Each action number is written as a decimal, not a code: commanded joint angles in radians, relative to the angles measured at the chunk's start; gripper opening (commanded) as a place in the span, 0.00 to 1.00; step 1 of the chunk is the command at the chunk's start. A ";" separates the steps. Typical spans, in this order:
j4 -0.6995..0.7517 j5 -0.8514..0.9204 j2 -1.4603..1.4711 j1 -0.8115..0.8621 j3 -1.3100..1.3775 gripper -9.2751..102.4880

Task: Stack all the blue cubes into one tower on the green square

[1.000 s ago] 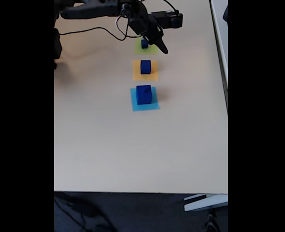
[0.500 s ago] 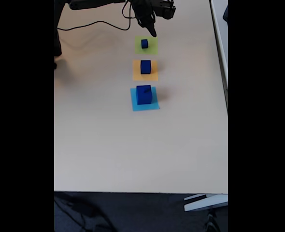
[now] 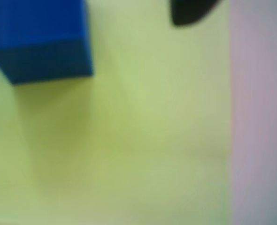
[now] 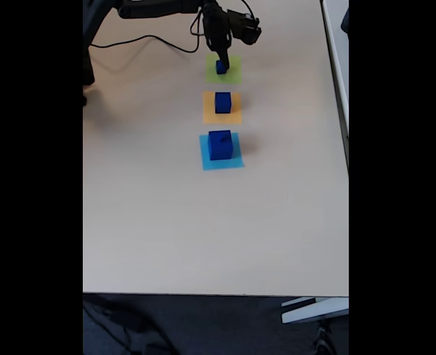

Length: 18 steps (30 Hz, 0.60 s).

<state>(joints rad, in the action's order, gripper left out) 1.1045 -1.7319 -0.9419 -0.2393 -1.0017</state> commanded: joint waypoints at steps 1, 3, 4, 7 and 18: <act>0.002 0.006 -0.020 0.003 0.055 0.29; 0.009 0.006 -0.018 0.003 0.054 0.29; 0.009 0.005 -0.017 0.003 0.054 0.29; 0.008 0.009 -0.008 0.009 0.054 0.29; 0.009 0.080 0.009 0.052 0.052 0.28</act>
<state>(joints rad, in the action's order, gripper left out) 1.1121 -1.6705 -0.9158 -0.1963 -1.0017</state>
